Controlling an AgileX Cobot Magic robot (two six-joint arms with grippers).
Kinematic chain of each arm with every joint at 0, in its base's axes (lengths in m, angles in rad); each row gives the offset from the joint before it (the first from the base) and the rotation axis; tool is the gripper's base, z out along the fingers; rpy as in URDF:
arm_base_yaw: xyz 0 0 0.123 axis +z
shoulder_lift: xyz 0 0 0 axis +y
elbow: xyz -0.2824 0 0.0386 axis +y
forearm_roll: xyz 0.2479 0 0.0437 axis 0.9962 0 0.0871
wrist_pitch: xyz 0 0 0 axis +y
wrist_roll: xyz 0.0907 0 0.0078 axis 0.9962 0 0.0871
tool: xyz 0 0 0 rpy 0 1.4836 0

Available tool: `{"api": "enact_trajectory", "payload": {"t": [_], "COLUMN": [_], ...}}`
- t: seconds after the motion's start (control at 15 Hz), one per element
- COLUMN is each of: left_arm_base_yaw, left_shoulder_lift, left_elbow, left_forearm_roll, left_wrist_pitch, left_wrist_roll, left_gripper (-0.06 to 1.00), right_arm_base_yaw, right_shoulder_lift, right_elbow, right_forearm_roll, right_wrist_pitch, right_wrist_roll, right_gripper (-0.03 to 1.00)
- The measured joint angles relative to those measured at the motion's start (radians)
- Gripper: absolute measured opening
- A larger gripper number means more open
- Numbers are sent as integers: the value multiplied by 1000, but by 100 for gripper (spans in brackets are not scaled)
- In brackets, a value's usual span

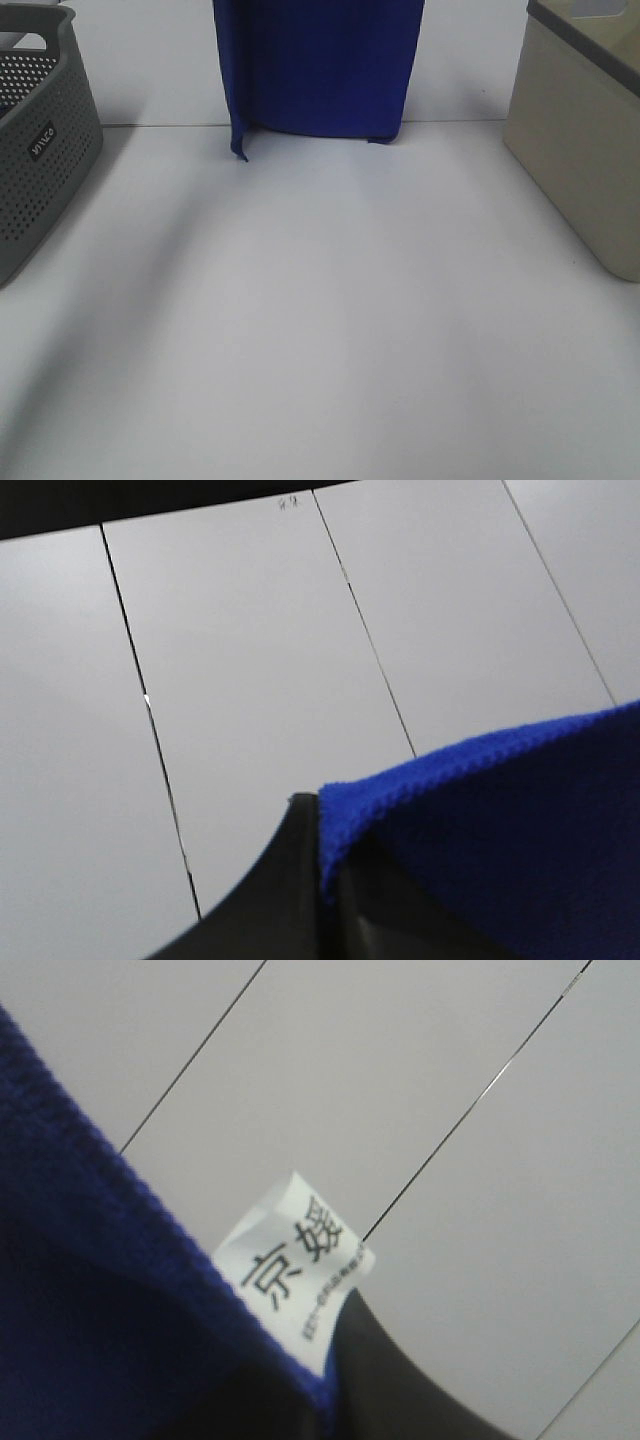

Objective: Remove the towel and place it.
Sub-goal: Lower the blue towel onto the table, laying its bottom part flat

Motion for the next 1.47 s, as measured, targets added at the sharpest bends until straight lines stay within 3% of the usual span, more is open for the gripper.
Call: {"api": "enact_trajectory", "payload": {"t": [0.27,0.67,0.8,1.0,1.13,1.47], "left_arm_base_yaw": [0,-33,-40,-39,-38,-38], "left_shoulder_lift": [0,-37,-82,-143,-170,-250], "left_elbow": [0,0,0,0,0,0], "left_forearm_roll": [33,41,-20,-214,-316,-349], "left_wrist_pitch": [202,532,705,924,1063,1320], "left_wrist_roll": [-180,-201,-148,84,188,264], "left_gripper": [0,0,0,0,0,0], "right_arm_base_yaw": [-3,-3,-3,-3,-3,-5], "right_shoulder_lift": [0,0,0,0,0,-91], "right_elbow": [0,0,0,0,0,-7], "right_forearm_roll": [0,0,8,64,113,325], "right_wrist_pitch": [1,47,90,171,280,683], "right_wrist_roll": [0,1,1,1,2,0], "right_gripper": [2,2,2,2,2,2]}}
